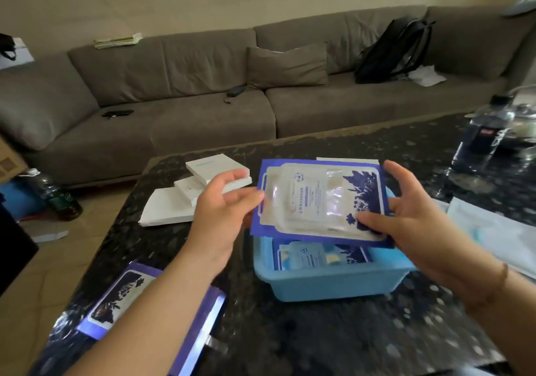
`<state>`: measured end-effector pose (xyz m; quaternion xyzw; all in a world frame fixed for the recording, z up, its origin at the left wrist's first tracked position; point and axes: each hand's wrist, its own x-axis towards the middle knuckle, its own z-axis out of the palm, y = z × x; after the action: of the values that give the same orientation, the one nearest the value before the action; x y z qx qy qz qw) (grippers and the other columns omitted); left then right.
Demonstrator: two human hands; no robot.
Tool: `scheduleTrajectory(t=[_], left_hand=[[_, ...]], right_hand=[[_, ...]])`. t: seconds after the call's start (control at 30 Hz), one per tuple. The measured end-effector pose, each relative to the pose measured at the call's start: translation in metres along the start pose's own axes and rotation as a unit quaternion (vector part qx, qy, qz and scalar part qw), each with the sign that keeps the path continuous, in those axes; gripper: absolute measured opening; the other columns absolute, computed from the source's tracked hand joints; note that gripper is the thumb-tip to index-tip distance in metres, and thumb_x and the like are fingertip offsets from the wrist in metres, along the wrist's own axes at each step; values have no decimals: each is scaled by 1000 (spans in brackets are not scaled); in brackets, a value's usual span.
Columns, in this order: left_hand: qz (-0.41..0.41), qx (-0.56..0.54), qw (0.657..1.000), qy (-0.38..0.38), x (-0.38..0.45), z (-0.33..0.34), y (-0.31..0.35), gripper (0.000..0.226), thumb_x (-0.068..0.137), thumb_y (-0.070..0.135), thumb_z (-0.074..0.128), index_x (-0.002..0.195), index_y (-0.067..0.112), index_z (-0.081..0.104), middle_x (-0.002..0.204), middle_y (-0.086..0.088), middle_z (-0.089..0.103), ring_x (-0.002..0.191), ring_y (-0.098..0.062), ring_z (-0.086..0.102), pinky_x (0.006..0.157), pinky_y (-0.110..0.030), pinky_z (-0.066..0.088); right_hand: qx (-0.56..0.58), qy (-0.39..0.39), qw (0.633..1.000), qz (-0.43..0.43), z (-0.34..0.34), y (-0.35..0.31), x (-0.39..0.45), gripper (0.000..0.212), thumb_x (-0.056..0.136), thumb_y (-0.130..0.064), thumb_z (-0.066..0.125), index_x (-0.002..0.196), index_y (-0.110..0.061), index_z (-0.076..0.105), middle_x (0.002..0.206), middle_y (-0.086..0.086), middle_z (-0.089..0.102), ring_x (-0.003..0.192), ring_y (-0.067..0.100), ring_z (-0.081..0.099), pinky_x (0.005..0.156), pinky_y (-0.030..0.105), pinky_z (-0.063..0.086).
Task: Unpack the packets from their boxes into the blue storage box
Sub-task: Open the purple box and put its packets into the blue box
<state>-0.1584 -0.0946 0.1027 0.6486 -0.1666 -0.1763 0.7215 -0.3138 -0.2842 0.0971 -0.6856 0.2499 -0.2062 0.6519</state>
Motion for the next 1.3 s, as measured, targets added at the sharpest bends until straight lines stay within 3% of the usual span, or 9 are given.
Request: scheduleTrajectory(t=[0.1, 0.27, 0.4, 0.53, 0.77, 0.9, 1.1, 1.2, 1.3], left_hand=[[70, 212, 974, -31, 21, -4, 0, 29, 84, 5, 74, 102, 25, 64, 98, 2, 74, 86, -12, 72, 72, -29, 58], [203, 454, 865, -74, 31, 9, -5, 21, 86, 12, 73, 101, 24, 68, 96, 11, 67, 79, -3, 66, 73, -19, 56], [186, 555, 793, -169, 36, 22, -12, 13, 87, 18, 72, 97, 26, 69, 95, 9, 66, 84, -5, 63, 77, -26, 57], [166, 682, 656, -276, 40, 34, -18, 11, 85, 24, 70, 94, 28, 64, 101, 9, 63, 98, -15, 60, 79, -33, 51], [118, 820, 445, -341, 34, 61, -31, 21, 87, 33, 68, 87, 19, 51, 80, 0, 51, 76, -22, 51, 63, -35, 39], [109, 836, 421, -336, 32, 67, -36, 26, 90, 21, 61, 73, 20, 41, 71, 3, 39, 78, -22, 48, 72, -36, 36], [97, 844, 404, -339, 33, 67, -43, 25, 90, 14, 58, 71, 23, 44, 73, 3, 46, 67, -18, 43, 85, -39, 38], [90, 848, 392, -345, 35, 70, -46, 9, 91, 14, 57, 94, 22, 57, 82, 2, 52, 79, -21, 49, 90, -40, 37], [80, 852, 381, -350, 35, 71, -49, 20, 93, 13, 55, 110, 21, 61, 95, 0, 56, 87, -22, 50, 94, -42, 37]], right_hand=[[-74, -24, 997, 16, -13, -6, 20, 91, 82, 7, 69, 145, -44, 27, 88, 9, 76, 77, 28, 74, 72, 44, 58], [-216, -67, 974, 33, -20, -7, 34, 94, 79, 2, 75, 140, -52, 27, 101, 5, 74, 79, 24, 75, 76, 48, 60], [-298, -128, 944, 54, -10, 0, 41, 70, 80, -3, 76, 127, -45, 44, 105, -4, 68, 78, 13, 73, 63, 27, 61], [-379, -155, 911, 49, 2, 16, 54, 46, 80, -11, 77, 110, -35, 52, 97, -10, 64, 84, 9, 67, 61, 17, 54], [-521, -259, 810, 73, 2, 29, 58, 46, 75, -34, 81, 108, -33, 49, 99, -11, 58, 90, 14, 57, 72, 19, 44], [-636, -289, 713, 58, 5, 24, 59, 50, 81, -43, 73, 125, -28, 54, 110, -10, 60, 98, 16, 58, 91, 27, 49], [-713, -274, 642, 65, 13, 13, 59, 25, 93, -30, 64, 112, -14, 63, 95, 1, 64, 60, 8, 51, 49, 14, 43], [-719, -298, 623, 79, 16, 19, 64, 13, 91, -27, 65, 92, -15, 63, 77, -1, 59, 75, 18, 60, 74, 26, 56], [-720, -314, 614, 75, 17, 29, 68, 13, 91, -25, 62, 87, -14, 64, 80, 1, 59, 80, 22, 57, 78, 30, 52]])
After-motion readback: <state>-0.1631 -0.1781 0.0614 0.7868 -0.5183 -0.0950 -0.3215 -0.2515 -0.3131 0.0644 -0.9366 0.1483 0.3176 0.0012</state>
